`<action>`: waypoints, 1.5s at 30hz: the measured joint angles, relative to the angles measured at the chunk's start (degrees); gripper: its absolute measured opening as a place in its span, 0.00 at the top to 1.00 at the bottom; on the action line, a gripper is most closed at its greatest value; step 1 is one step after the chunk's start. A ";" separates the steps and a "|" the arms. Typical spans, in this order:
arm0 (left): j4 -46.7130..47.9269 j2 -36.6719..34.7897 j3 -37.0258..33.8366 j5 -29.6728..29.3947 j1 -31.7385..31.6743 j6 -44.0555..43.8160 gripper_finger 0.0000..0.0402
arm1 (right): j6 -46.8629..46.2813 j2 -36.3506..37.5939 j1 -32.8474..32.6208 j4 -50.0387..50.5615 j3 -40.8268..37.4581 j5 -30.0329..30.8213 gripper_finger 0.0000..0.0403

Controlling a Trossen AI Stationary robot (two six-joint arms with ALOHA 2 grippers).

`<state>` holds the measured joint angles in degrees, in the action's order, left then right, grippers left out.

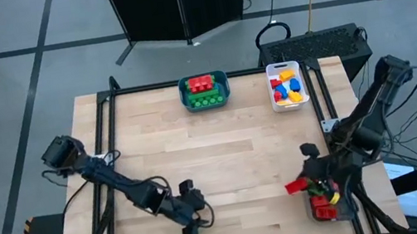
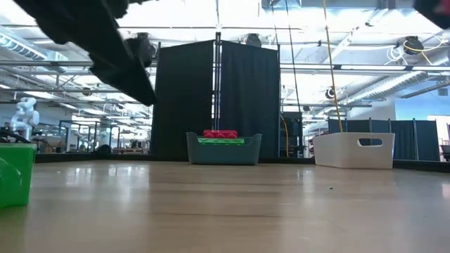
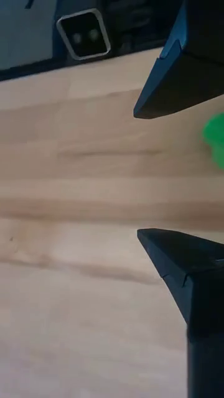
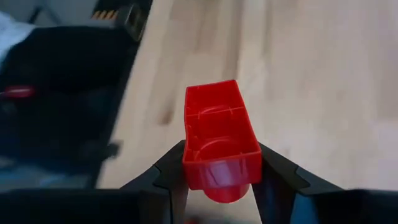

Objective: Sort blocks by size
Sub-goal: Put the two stud red game piece into the black transparent bin, then put the two stud green game piece into the black transparent bin

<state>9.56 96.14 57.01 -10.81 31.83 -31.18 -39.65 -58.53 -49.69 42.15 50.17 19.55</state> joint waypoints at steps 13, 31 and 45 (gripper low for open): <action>0.03 0.00 0.00 -0.16 3.48 -3.02 0.31 | -28.21 0.58 -8.37 14.88 0.00 -19.98 0.68; 0.02 0.00 0.00 -4.75 5.32 -1.72 0.31 | -37.69 -7.45 -10.06 25.35 0.00 -19.67 0.51; 0.09 0.04 0.04 -0.84 5.33 -0.02 0.31 | -45.41 -8.25 -9.92 30.20 0.00 -24.63 0.46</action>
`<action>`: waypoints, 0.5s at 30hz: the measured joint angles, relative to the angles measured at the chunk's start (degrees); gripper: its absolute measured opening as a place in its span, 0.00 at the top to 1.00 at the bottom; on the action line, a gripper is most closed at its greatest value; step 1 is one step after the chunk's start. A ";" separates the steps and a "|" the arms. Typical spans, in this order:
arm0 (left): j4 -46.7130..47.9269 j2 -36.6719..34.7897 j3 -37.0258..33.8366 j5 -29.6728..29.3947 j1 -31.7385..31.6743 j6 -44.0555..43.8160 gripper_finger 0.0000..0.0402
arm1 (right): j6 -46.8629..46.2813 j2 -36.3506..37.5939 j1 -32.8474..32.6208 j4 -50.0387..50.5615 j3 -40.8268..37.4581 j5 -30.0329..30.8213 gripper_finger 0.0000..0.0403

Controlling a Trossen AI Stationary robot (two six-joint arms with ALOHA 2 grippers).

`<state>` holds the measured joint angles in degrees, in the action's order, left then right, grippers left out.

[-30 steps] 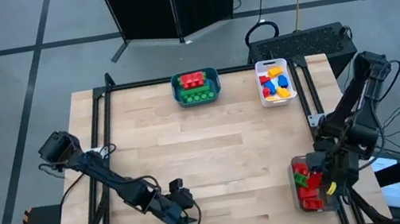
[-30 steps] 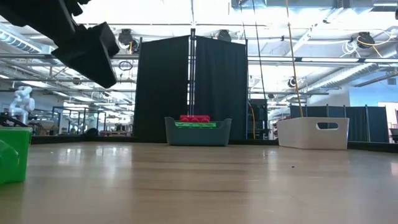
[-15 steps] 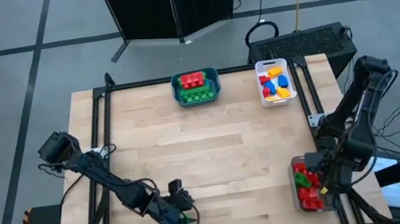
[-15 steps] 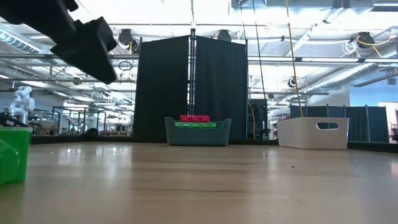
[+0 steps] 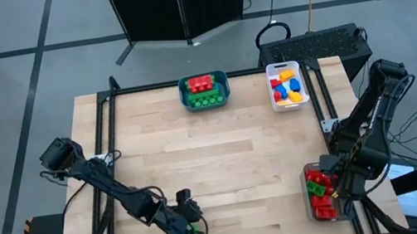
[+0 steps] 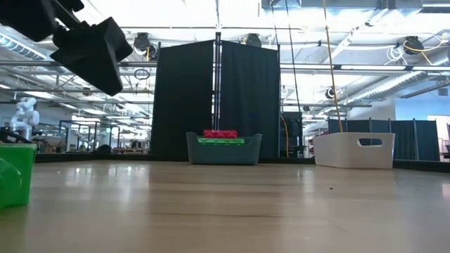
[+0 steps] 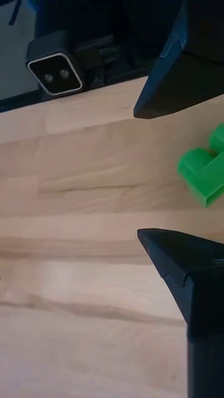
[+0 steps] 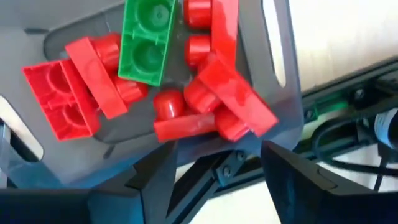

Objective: Sort blocks by size
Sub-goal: Put the two stud green game piece into the black transparent bin

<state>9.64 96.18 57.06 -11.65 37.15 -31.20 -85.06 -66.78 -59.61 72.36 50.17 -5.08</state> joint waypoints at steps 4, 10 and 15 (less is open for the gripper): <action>3.29 0.00 0.47 0.92 0.57 -4.98 0.31 | -0.04 0.00 0.00 0.07 -0.01 -2.50 0.48; 13.83 0.02 2.40 0.97 2.88 -16.17 0.31 | -3.67 0.02 0.00 0.02 -0.02 -2.58 0.50; 13.85 0.06 2.40 0.74 4.83 -19.47 0.31 | -7.84 0.02 0.00 -1.25 -0.01 -2.26 0.50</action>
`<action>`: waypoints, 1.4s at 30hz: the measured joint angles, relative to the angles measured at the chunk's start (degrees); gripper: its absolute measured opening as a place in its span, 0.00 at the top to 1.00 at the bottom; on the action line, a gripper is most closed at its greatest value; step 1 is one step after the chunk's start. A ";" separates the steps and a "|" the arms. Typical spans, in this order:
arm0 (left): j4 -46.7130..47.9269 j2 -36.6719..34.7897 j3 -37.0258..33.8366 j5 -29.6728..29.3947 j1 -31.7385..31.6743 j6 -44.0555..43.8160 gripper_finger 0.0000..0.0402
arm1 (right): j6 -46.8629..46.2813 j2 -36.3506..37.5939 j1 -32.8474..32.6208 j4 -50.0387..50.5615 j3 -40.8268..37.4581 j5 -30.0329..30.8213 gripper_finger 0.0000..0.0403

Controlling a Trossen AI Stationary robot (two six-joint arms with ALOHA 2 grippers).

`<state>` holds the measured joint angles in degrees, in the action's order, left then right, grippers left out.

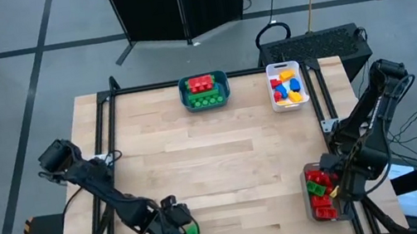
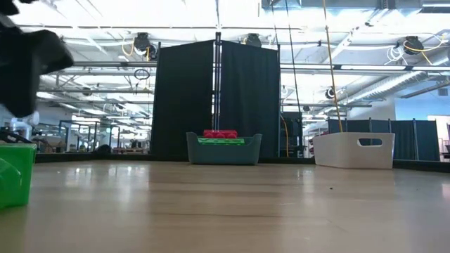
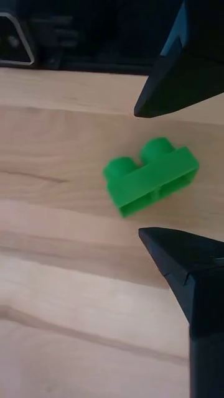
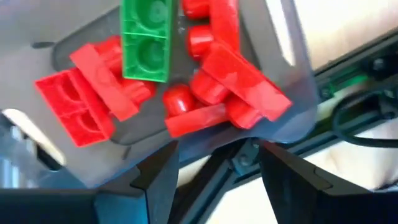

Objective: Sort blocks by size
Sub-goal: Put the two stud green game piece into the black transparent bin

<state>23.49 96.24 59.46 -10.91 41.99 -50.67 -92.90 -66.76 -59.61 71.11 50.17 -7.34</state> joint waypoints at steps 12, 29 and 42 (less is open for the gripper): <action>-1.70 2.70 0.00 -6.82 5.17 -6.20 0.31 | 1.27 0.00 -0.04 -4.97 0.01 3.24 0.50; -7.81 12.25 0.03 -13.26 8.66 -19.57 0.31 | 5.72 -1.53 -1.99 -4.96 0.01 38.12 0.50; -7.53 13.51 0.11 -18.57 8.91 -25.58 0.31 | 10.65 -1.53 -1.88 -6.35 0.01 57.12 0.50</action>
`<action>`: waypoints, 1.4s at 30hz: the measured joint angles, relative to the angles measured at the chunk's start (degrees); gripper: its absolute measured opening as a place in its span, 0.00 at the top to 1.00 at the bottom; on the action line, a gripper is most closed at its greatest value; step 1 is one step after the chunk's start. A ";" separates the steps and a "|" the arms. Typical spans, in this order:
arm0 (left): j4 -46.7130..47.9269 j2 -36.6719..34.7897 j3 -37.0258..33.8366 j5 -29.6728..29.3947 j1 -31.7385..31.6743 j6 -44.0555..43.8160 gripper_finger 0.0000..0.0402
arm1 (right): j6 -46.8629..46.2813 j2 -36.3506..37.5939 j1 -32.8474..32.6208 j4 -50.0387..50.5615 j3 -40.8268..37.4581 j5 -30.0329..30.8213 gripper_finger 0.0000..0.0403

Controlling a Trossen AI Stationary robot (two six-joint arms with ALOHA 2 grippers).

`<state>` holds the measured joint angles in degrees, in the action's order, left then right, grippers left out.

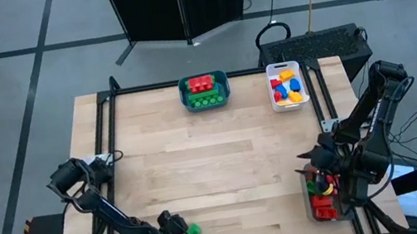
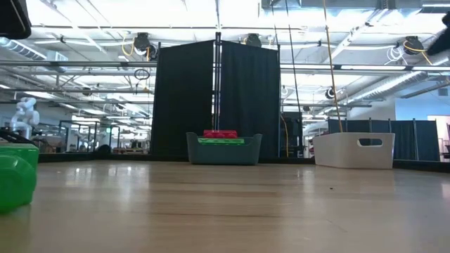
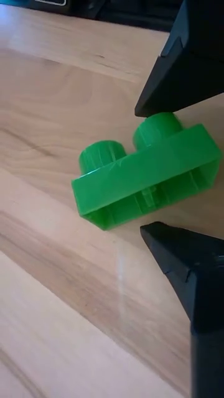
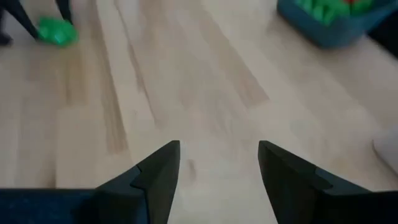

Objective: Sort blocks by size
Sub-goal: Put the two stud green game piece into the black transparent bin

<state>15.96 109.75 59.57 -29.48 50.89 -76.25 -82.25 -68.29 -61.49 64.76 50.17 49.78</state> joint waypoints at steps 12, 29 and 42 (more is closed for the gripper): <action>5.82 0.04 -0.12 -2.38 -0.52 0.05 0.52 | 23.36 0.00 1.44 -16.10 0.00 13.01 0.50; 0.19 -2.52 -0.36 -3.18 -7.40 13.07 0.60 | 59.39 0.00 9.54 -32.50 -0.01 3.72 0.50; -21.72 -4.50 -0.24 2.93 -15.39 30.35 0.60 | 87.84 -9.13 14.62 -50.21 0.00 -5.35 0.50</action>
<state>-5.76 105.25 59.33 -26.55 35.51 -45.90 5.59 -77.42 -46.87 14.55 50.17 44.43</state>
